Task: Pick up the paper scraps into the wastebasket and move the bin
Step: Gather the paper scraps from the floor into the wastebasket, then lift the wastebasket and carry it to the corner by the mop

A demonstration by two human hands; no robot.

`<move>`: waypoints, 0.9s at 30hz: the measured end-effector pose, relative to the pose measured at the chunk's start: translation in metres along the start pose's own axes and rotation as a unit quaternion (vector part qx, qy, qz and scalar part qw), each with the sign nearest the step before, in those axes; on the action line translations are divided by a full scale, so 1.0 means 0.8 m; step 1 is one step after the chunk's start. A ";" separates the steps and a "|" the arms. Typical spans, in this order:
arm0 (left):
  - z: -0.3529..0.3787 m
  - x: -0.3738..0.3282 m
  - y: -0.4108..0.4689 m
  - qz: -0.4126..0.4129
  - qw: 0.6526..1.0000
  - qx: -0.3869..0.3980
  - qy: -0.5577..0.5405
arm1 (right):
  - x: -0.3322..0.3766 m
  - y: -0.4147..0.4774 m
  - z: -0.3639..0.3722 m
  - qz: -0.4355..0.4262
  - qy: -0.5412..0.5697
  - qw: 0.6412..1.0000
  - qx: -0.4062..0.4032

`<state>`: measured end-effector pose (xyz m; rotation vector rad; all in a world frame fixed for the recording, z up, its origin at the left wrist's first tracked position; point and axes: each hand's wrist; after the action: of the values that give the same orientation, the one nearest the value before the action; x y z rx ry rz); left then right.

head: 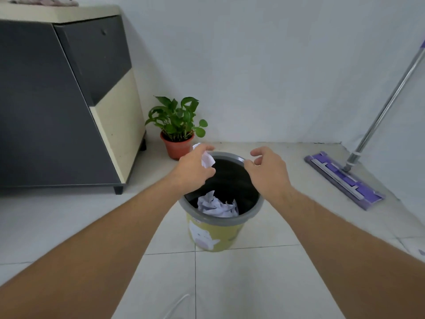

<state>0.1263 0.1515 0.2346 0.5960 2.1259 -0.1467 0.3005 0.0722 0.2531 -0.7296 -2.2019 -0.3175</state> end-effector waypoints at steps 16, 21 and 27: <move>0.004 0.116 -0.036 -0.163 0.966 -0.059 0.190 | -0.073 -0.001 0.029 0.159 -0.055 0.986 0.009; 0.030 0.127 -0.037 -0.205 0.975 -0.053 0.060 | -0.096 -0.002 0.062 0.240 0.032 0.966 0.087; 0.055 0.106 -0.048 -0.159 0.982 -0.090 0.048 | -0.103 -0.011 0.074 0.226 0.024 0.972 0.062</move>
<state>0.0998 0.1342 0.1363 0.1573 2.2880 -0.1031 0.3031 0.0582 0.1526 -1.1091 -1.9210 0.0344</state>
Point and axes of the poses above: each hand's wrist, its own y-axis towards the middle knuckle, its own z-axis out of the palm, x = y × z, and after that the axes turned 9 degrees about z, right-handed
